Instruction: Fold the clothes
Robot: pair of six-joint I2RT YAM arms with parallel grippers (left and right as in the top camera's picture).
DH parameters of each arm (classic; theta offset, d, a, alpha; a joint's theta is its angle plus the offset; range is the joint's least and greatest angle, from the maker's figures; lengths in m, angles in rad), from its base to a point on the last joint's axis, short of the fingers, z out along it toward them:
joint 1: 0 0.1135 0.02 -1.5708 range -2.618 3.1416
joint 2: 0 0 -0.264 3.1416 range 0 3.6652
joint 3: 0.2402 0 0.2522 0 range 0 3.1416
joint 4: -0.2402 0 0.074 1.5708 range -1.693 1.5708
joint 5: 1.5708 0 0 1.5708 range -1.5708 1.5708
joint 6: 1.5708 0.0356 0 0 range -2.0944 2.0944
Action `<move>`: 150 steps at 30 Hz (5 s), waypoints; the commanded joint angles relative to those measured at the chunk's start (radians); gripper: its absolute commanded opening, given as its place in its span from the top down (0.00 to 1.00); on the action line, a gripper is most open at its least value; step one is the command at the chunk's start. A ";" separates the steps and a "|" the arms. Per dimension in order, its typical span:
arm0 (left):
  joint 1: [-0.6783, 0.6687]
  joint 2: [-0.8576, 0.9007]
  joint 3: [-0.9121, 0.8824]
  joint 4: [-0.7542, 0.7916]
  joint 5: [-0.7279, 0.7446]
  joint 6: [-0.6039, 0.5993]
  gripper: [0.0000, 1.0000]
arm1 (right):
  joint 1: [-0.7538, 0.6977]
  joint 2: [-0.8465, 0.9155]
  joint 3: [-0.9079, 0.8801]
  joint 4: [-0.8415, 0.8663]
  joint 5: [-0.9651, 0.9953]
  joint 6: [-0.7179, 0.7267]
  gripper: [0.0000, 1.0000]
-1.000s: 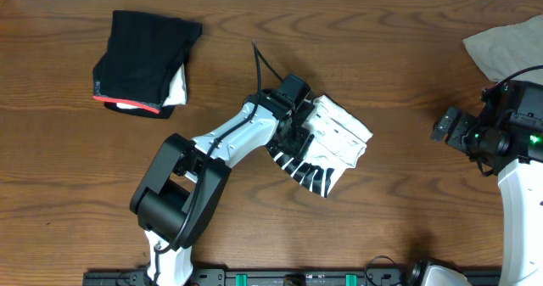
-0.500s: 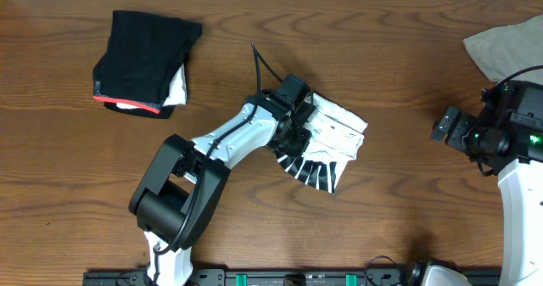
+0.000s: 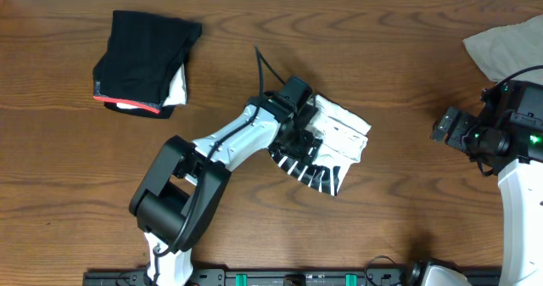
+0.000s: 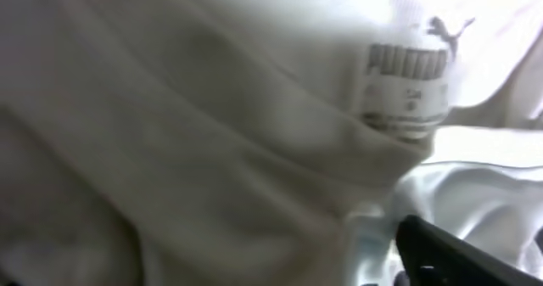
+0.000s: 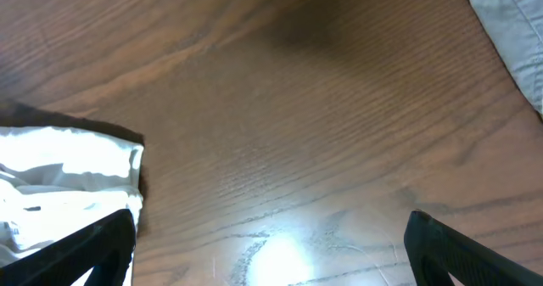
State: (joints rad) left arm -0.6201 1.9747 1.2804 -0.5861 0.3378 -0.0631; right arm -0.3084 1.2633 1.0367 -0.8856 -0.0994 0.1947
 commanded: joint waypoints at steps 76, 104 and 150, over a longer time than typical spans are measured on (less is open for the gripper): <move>0.071 0.095 -0.016 -0.002 -0.061 -0.083 0.82 | -0.005 0.000 -0.005 -0.001 0.006 -0.001 0.01; 0.072 -0.138 0.038 -0.040 -0.174 -0.031 0.94 | -0.005 0.000 -0.005 -0.001 0.006 -0.001 0.01; 0.169 -0.011 -0.002 -0.154 0.351 0.213 0.26 | -0.005 0.000 -0.005 -0.001 0.006 -0.001 0.01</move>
State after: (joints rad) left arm -0.4488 1.9564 1.2869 -0.7284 0.6617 0.0784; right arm -0.3084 1.2633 1.0367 -0.8860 -0.0994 0.1947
